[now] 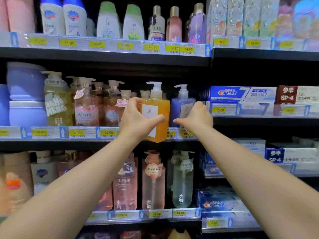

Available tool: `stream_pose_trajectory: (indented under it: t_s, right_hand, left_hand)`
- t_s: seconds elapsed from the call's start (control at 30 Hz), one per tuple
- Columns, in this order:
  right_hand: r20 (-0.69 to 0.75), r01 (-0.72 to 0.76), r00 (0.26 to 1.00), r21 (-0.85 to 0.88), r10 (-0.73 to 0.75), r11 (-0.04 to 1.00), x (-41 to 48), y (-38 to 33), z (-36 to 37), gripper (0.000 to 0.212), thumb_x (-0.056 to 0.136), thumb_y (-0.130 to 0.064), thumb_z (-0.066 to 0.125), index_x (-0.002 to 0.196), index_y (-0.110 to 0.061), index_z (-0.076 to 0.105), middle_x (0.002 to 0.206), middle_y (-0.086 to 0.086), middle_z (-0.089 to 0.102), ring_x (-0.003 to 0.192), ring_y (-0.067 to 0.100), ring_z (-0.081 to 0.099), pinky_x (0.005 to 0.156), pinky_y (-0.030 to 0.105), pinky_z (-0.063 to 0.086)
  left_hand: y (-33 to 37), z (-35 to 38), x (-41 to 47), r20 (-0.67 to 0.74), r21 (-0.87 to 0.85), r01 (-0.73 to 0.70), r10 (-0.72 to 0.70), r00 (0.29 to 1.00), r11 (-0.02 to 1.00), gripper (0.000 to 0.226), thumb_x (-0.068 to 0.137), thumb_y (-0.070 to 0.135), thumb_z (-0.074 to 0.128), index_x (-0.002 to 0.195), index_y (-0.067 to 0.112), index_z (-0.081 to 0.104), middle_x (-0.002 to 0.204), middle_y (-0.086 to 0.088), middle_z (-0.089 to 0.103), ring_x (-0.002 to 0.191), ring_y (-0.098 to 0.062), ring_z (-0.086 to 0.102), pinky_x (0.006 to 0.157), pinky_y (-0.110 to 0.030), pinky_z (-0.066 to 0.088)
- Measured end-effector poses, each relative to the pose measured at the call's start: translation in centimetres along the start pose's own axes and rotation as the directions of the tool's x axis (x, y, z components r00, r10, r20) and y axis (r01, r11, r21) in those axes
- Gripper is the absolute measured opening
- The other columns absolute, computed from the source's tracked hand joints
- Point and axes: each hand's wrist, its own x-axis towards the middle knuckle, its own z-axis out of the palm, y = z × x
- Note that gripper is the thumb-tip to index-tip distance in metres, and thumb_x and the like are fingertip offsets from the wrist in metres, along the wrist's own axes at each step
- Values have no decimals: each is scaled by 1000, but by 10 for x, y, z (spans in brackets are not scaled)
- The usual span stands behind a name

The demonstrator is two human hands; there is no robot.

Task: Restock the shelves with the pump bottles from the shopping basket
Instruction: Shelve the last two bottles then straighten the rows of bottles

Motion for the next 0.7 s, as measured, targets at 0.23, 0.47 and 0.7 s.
stream_pose_trajectory:
  t_s: [0.23,0.47,0.7]
  right_hand:
    - [118,111,990,-309,-78,945,-4,1,3,93,79,-70,52,149,-32,2,132,17,45,107,33,57,60,34,40]
    - [61,129,991,-355,-115,926,-6,-5,-1,64,87,-43,60,137,-20,26,123,16,49,99,33,58,59,34,38]
    - [-83,190,976,-131,-202,973,-11,-10,-16,43,94,-30,52,133,-17,38,127,10,47,109,27,52,71,33,40]
  left_hand:
    - [-10,-4,9,23,-53,-28,29,999,998,79,43,62,72,109,35,38,99,15,53,93,-8,54,66,-22,42]
    - [-13,-7,10,63,-88,-42,48,997,995,79,42,62,71,108,35,38,92,21,50,85,4,50,60,-17,36]
    - [-16,-5,8,93,-113,-40,51,994,993,82,45,59,76,113,32,38,98,19,49,88,0,51,63,-15,36]
